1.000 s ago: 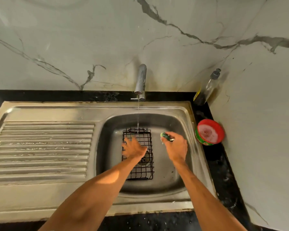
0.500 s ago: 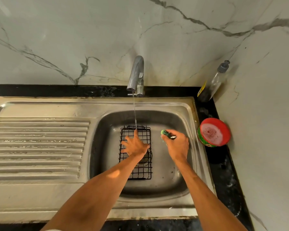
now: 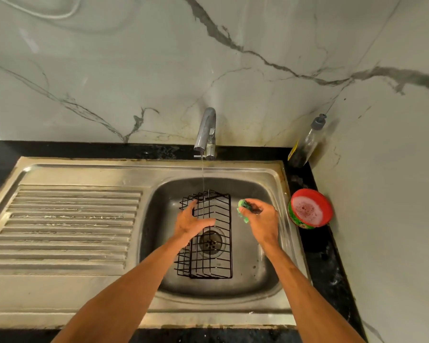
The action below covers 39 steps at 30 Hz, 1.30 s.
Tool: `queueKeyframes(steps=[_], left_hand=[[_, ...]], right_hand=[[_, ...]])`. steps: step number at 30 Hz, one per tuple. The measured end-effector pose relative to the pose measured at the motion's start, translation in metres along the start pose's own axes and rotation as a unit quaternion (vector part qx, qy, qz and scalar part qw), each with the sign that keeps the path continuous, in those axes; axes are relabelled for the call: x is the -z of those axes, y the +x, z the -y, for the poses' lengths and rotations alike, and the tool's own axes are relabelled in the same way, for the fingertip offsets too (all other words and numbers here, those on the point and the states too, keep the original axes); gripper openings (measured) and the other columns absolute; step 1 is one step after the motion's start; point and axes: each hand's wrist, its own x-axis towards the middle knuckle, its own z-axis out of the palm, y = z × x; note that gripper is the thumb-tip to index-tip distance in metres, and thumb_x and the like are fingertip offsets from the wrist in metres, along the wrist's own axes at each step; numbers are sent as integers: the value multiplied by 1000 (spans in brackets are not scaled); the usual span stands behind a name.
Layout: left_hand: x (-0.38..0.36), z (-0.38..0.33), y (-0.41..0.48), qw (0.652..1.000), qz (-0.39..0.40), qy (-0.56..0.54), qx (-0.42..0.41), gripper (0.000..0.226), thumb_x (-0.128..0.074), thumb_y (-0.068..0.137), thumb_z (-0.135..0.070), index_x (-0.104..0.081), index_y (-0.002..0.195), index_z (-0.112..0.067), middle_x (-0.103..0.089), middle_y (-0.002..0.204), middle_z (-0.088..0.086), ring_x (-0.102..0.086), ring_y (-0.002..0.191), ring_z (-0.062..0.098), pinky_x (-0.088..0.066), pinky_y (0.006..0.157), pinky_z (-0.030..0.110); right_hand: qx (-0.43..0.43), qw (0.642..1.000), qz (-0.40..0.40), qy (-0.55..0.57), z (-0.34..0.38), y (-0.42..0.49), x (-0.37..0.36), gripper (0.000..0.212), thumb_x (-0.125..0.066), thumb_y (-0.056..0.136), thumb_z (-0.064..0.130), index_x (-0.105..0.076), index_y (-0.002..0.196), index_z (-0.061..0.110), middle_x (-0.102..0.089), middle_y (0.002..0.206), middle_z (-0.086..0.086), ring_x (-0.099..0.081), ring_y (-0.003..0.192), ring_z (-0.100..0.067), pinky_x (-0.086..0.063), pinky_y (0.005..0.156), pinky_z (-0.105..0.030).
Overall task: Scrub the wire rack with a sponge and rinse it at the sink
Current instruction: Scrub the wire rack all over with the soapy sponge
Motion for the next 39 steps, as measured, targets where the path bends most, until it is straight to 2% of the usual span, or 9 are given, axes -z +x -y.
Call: queueKeyframes(steps=[6,8,12,16,20,25,30,34,39], left_hand=[[54,-9,-32,991,81,-105,-15,92,-84,76,-23,-36,153,-40,-41,155,12,-40,142,29,-20,121,56],[67,-16,-41,988,92,-117,-35,85,-79,83,-14,-36,153,-37,-45,150,6,-43,139,24,-19,121,53],[84,-23,-50,981,108,-145,-73,79,-70,88,-1,-36,155,-27,-59,121,-9,-53,99,-5,-23,118,40],[91,-19,-53,981,104,-150,-72,78,-69,88,0,-37,154,-30,-59,129,-1,-59,112,6,-21,121,49],[91,-10,-51,976,89,-194,-44,73,-66,91,-5,-40,153,-34,-65,119,9,-54,126,25,-18,120,63],[94,-9,-50,972,72,-220,-38,74,-69,90,-8,-40,152,-36,-55,130,8,-39,141,41,-14,119,69],[101,-7,-49,965,70,-251,-35,69,-65,93,-5,-41,153,-29,-53,145,23,-36,142,49,-20,116,67],[106,-6,-44,961,33,-274,-14,72,-74,86,-20,-45,148,-43,-55,147,12,-48,136,37,-48,83,40],[108,-1,-47,963,34,-267,-20,76,-76,83,-21,-44,148,-43,-51,151,11,-45,139,37,-29,113,66]], right_hand=[[111,992,53,-23,50,5,-2,38,-78,83,9,-73,118,22,-70,111,9,-60,96,10,-49,87,-8],[159,984,62,-55,68,11,-6,38,-77,82,6,-73,117,22,-68,111,9,-59,95,8,-52,88,-13],[258,945,126,-156,84,-4,-17,37,-75,83,3,-72,116,19,-59,111,11,-52,96,2,-45,91,-6],[320,914,158,-195,77,-14,-10,35,-74,84,2,-73,114,18,-59,114,7,-55,103,-7,-46,92,-10],[253,953,86,-143,96,17,-13,34,-71,87,3,-71,117,18,-62,112,5,-59,100,-8,-55,91,-26],[328,913,170,-173,84,-24,-24,34,-73,83,-1,-74,113,16,-59,109,7,-56,96,-4,-51,92,-15],[277,945,102,-141,107,8,-32,34,-72,84,-3,-73,114,14,-60,107,7,-56,92,1,-52,90,-16],[358,893,207,-180,95,-33,-34,29,-74,83,-1,-76,107,15,-64,107,0,-60,97,-12,-54,90,-23],[285,933,145,-164,123,-10,-40,30,-71,86,0,-73,114,12,-66,112,-4,-57,97,-7,-53,91,-21]])
